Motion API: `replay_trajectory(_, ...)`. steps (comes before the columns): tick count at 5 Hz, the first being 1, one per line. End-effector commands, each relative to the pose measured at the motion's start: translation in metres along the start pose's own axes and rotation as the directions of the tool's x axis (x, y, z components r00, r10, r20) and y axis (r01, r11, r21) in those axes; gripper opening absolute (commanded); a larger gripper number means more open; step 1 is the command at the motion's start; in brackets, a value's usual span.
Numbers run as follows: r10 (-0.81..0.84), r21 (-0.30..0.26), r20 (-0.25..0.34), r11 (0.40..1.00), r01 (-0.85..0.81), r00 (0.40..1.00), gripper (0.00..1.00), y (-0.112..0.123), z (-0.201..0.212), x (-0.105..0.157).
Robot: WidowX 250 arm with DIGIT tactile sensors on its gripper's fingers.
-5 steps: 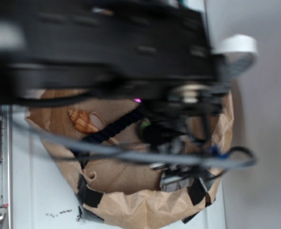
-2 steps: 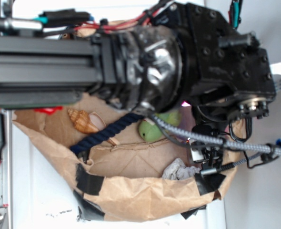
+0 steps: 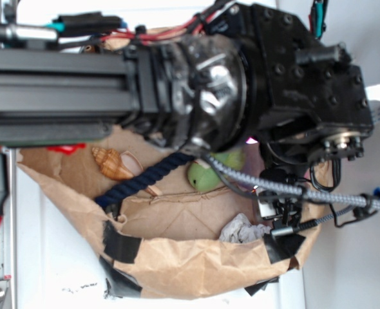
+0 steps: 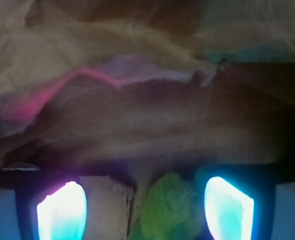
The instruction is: Grab the green animal.
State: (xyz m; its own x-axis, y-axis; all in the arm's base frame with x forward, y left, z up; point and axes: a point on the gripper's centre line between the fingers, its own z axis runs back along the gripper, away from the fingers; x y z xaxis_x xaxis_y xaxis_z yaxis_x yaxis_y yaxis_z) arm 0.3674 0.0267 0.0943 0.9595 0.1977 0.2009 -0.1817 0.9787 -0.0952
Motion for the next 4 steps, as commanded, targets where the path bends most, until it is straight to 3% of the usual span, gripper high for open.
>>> replay_trajectory(1,-0.03,-0.03,0.123,0.999,0.034,0.992,1.0,0.015,0.03,-0.001)
replay_trajectory(2,-0.082,-0.051,0.16,0.995,0.091,0.984,1.0,0.026,0.046,-0.028)
replay_trajectory(3,-0.091,-0.018,0.176,0.995,0.096,0.98,1.0,0.033,0.043,-0.041)
replay_trajectory(4,-0.084,0.008,0.164,0.996,0.084,0.983,1.0,0.028,0.031,-0.037)
